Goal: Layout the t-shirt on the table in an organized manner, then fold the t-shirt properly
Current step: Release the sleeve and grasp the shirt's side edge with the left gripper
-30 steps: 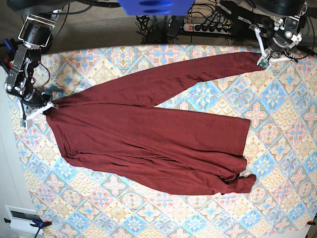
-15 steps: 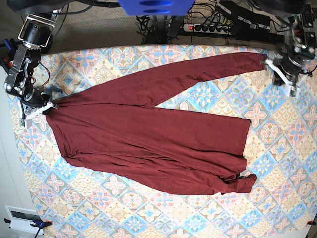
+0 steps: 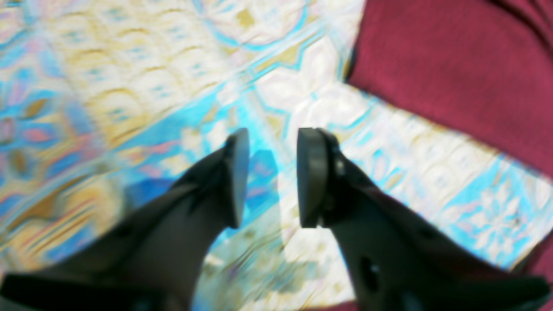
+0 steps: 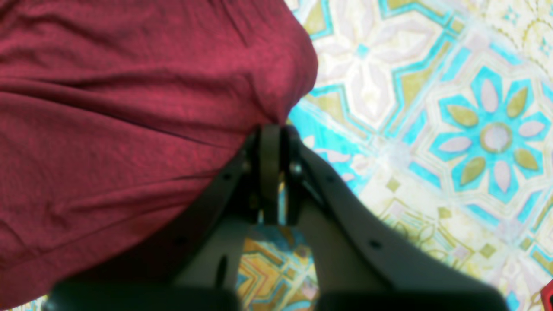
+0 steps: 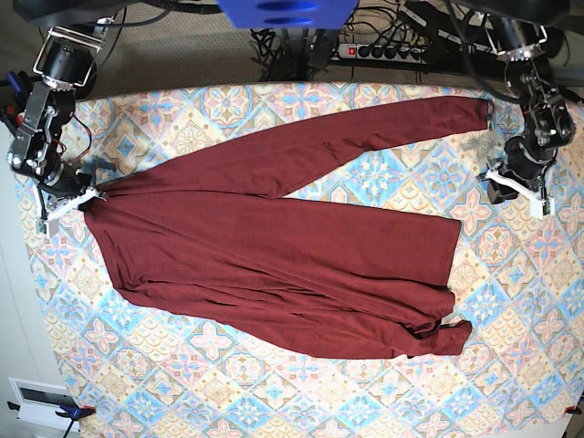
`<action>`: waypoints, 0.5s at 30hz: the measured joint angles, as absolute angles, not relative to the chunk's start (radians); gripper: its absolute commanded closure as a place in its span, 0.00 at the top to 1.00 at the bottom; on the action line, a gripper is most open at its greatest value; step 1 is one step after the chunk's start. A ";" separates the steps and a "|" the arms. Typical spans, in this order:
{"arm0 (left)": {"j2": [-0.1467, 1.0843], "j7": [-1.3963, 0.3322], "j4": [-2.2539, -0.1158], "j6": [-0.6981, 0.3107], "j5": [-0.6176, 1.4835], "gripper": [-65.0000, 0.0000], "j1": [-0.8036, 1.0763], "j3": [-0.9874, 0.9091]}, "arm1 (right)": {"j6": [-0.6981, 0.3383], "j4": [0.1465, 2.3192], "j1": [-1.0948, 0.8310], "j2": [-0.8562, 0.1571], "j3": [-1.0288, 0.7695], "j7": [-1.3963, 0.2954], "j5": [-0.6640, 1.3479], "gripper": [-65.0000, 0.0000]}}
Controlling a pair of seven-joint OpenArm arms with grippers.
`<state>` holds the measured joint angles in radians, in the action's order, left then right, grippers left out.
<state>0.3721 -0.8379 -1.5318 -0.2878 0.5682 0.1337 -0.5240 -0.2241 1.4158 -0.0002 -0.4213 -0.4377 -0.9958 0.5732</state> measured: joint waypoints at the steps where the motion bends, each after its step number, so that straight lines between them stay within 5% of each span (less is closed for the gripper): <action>1: 0.359 -0.838 -1.521 -0.281 0.564 0.38 0.112 -0.524 | -0.225 1.416 0.000 -0.421 -0.438 -0.995 0.574 0.01; 15: 0.277 -0.876 -1.218 -0.285 0.573 0.39 -0.135 -0.439 | -0.224 1.416 0.005 -0.419 -0.434 -0.993 0.573 0.01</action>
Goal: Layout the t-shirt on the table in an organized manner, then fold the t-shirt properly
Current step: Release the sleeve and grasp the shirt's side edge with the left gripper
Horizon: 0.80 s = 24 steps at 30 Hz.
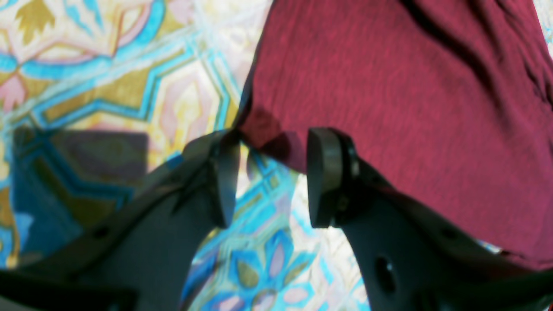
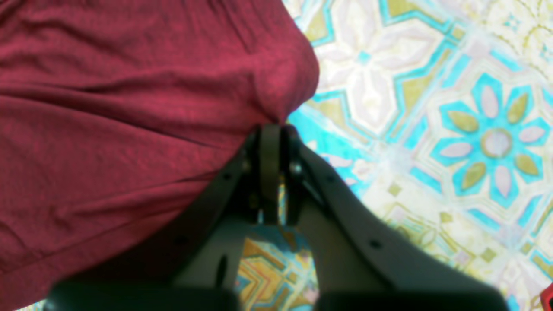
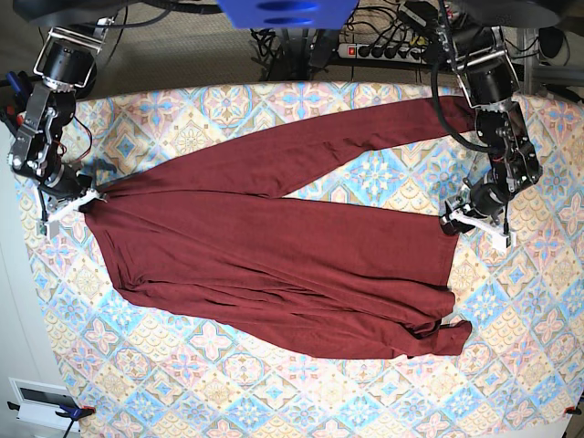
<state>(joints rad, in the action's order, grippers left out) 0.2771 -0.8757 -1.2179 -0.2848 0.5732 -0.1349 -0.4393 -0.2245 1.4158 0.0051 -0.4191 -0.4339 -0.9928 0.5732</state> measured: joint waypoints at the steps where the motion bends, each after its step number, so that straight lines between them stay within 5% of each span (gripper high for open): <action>1: 0.274 -0.875 -1.208 -0.285 0.574 0.39 -0.142 -0.439 | -0.224 1.416 0.005 -0.419 -0.434 -0.993 0.573 0.01; 9: 0.257 -0.839 -1.155 -0.292 0.591 0.35 -0.157 -0.444 | -0.224 1.411 0.006 -0.419 -0.434 -0.992 0.573 0.01; 14: 0.235 -0.842 -1.155 -0.288 0.589 0.00 -0.158 -0.445 | -0.224 1.411 0.006 -0.419 -0.434 -0.993 0.573 0.01; 24: 0.319 -0.877 -1.161 -0.297 0.610 0.00 -0.126 -0.445 | -0.224 1.414 0.004 -0.419 -0.434 -1.022 0.576 0.01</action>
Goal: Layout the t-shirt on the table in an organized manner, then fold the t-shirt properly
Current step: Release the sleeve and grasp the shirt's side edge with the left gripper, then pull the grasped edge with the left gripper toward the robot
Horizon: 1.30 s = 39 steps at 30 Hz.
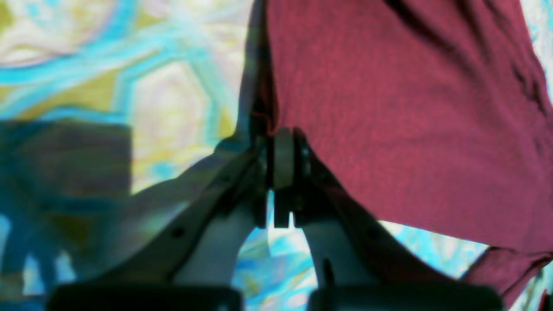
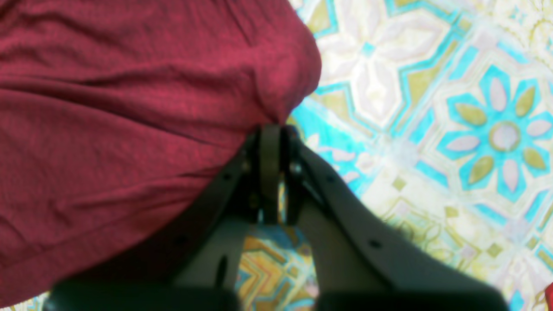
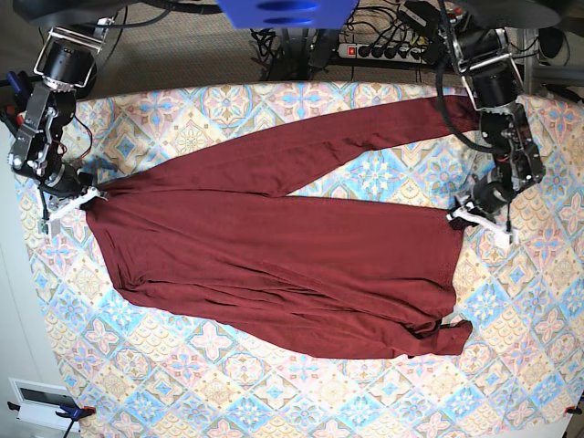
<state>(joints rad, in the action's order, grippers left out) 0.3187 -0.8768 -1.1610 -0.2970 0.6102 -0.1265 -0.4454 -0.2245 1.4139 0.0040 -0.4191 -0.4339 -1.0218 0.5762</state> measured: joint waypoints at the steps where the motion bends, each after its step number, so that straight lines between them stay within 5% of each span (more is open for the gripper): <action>1: 0.327 -0.884 -1.187 -0.292 0.613 0.00 -0.108 -0.463 | -0.224 1.419 0.002 -0.419 -0.434 -1.027 0.576 0.01; 7: 0.357 -0.907 -1.357 -0.284 0.634 0.00 0.039 -0.574 | -0.229 1.525 0.003 -0.419 -0.434 -1.030 0.591 0.01; 27: 0.377 -0.900 -1.364 -0.292 0.655 0.01 0.135 -0.690 | -0.231 1.588 -0.091 -0.413 -0.434 -1.101 0.588 0.01; 35: 0.382 -0.957 -1.366 -0.291 0.688 0.46 0.178 -0.695 | -0.229 1.585 -0.086 -0.411 -0.434 -1.100 0.583 0.01; 39: 0.398 -0.992 -1.422 -0.292 0.815 0.51 0.271 -0.712 | -0.228 1.583 -0.085 -0.411 -0.434 -1.100 0.580 0.01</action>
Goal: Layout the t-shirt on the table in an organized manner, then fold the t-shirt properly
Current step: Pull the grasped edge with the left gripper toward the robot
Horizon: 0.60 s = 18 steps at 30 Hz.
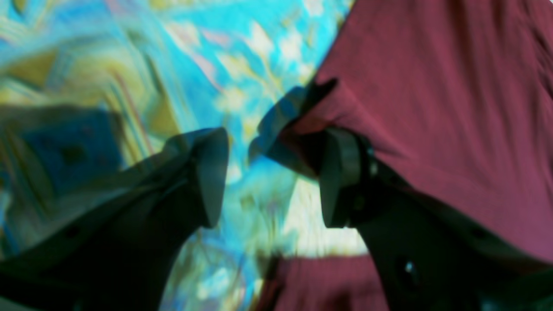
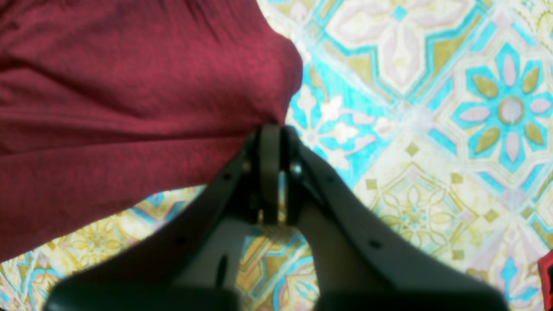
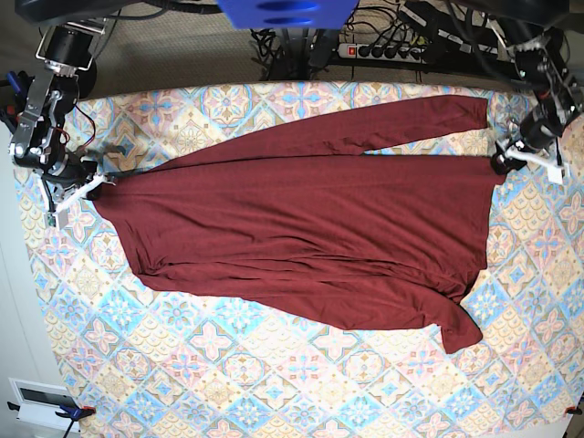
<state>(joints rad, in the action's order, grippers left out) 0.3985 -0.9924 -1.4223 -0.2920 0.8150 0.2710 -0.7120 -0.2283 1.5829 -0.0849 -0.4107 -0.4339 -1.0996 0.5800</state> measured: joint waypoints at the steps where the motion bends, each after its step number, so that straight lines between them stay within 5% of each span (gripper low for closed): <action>1: 0.405 -0.991 -1.451 -0.291 0.830 0.50 0.310 -0.716 | -0.228 1.583 -0.085 -0.411 -0.434 -1.099 0.580 0.01; 9: 0.398 -0.976 -1.691 -0.299 0.890 0.48 0.474 -0.720 | -0.225 1.583 -0.085 -0.415 -0.403 -1.093 0.574 0.01; 18: 0.353 -0.989 -1.699 -0.290 0.839 0.48 0.526 -0.714 | -0.224 1.583 -0.086 -0.413 -0.386 -1.094 0.576 0.01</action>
